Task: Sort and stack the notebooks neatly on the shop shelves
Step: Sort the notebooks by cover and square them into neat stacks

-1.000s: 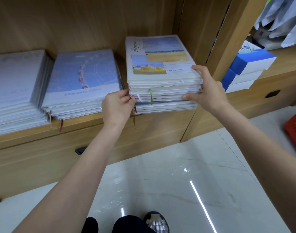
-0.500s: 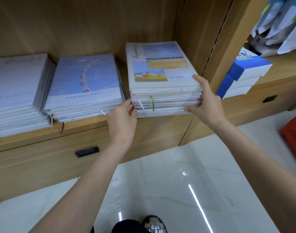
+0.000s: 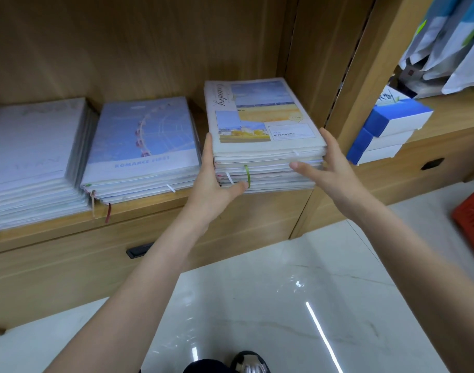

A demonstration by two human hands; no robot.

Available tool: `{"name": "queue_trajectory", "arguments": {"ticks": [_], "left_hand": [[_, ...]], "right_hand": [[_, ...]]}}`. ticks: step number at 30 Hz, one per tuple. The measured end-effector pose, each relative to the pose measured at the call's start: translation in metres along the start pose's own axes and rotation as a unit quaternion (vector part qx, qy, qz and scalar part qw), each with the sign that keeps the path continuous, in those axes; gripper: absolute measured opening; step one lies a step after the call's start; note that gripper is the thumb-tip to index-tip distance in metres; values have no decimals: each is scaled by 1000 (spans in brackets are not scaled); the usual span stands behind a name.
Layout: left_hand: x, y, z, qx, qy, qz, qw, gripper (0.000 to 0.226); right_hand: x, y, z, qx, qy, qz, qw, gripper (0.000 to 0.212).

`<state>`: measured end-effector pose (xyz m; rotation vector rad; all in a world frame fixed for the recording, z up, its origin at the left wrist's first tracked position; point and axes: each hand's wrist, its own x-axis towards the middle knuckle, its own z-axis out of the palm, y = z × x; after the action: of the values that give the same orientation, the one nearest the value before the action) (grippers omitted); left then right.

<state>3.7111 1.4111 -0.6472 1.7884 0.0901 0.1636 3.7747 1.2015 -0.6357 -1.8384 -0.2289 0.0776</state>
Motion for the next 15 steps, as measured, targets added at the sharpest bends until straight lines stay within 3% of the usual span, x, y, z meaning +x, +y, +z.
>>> {"name": "queue_trajectory", "arguments": {"ticks": [9, 15], "left_hand": [[-1, 1, 6, -59, 6, -9, 998, 99], [2, 10, -1, -78, 83, 16, 993, 64]], "right_hand": [[0, 8, 6, 7, 28, -17, 999, 80], [1, 5, 3, -60, 52, -33, 996, 67]]}}
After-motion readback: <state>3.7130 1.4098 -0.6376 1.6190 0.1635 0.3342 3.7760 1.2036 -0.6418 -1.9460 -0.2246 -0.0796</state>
